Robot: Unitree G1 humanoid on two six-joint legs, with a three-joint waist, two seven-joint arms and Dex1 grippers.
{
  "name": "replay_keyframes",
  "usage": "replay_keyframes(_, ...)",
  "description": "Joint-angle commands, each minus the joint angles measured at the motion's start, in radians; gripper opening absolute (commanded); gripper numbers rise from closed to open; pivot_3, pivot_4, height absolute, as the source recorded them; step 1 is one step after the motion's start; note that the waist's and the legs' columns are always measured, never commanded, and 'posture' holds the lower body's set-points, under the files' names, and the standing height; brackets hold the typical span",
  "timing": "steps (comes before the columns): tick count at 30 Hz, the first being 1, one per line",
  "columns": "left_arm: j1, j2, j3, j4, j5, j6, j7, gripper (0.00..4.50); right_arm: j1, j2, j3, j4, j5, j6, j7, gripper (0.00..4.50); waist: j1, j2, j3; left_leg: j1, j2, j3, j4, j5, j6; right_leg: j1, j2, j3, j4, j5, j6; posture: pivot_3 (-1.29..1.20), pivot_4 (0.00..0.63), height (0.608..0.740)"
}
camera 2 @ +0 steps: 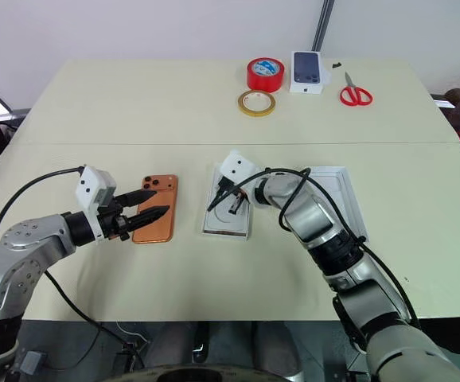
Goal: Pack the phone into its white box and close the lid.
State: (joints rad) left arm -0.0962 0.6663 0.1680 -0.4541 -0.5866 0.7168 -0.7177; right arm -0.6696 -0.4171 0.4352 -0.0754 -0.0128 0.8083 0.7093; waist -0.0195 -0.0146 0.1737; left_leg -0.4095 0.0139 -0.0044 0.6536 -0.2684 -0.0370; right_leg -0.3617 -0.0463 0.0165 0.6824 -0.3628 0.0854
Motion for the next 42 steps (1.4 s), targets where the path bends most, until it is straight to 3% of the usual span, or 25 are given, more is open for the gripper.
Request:
replay_keyframes(1,-0.008,0.000,-0.004,-0.018,-0.001,-0.022,-0.002,2.78,0.024,-0.023,0.023,-0.075,0.019,0.034,0.045,0.06,0.000,0.000,0.000,0.000,0.000,0.000,0.000,0.000,0.000,0.000,0.000,0.000,0.000,0.000,0.000,0.00,0.150,0.740)
replay_keyframes(18,-0.017,-0.002,-0.023,0.000,0.001,-0.037,-0.005,2.78,0.092,-0.168,0.084,-0.297,0.097,-0.012,0.265,0.06,0.001,0.000,0.000,0.000,0.000,0.000,0.000,0.000,0.000,0.000,0.000,0.000,0.000,0.000,0.000,0.00,0.150,0.740)
replay_keyframes(23,-0.010,-0.010,-0.004,0.000,0.004,-0.030,0.029,2.78,0.070,-0.139,0.055,-0.266,0.071,-0.056,0.222,0.06,0.001,0.000,0.000,0.000,0.000,0.000,0.000,0.000,0.000,0.000,0.000,0.000,0.000,0.000,0.000,0.00,0.150,0.740)
replay_keyframes(26,-0.042,-0.045,0.090,0.043,-0.059,0.072,0.134,2.78,0.009,-0.066,0.002,-0.202,0.058,-0.056,0.134,0.06,-0.002,0.000,0.000,0.000,0.000,0.000,0.000,0.000,0.000,0.000,0.000,0.000,0.000,0.000,0.000,0.00,0.150,0.740)
replay_keyframes(30,-0.077,-0.077,0.198,0.080,-0.104,0.200,0.278,4.47,-0.055,0.003,-0.014,-0.147,0.055,-0.040,0.081,0.00,0.000,0.000,0.000,0.000,0.000,-0.001,0.000,0.000,0.000,-0.001,0.001,0.000,0.001,0.000,0.000,0.00,0.150,0.740)
replay_keyframes(37,-0.141,-0.096,0.277,0.157,-0.158,0.521,0.450,4.47,-0.124,0.131,0.115,0.023,-0.028,-0.086,0.026,0.00,0.000,-0.001,-0.001,0.000,0.000,0.000,0.000,0.000,0.000,-0.001,0.001,0.000,0.001,0.000,0.000,0.00,0.150,0.740)
replay_keyframes(42,-0.192,-0.130,0.292,0.156,-0.209,0.691,0.478,4.47,-0.154,0.170,0.186,0.113,-0.080,-0.105,0.040,0.00,0.000,-0.002,-0.001,0.000,0.000,-0.001,0.001,0.001,-0.001,-0.001,0.000,-0.001,0.002,0.000,0.000,0.00,0.150,0.740)
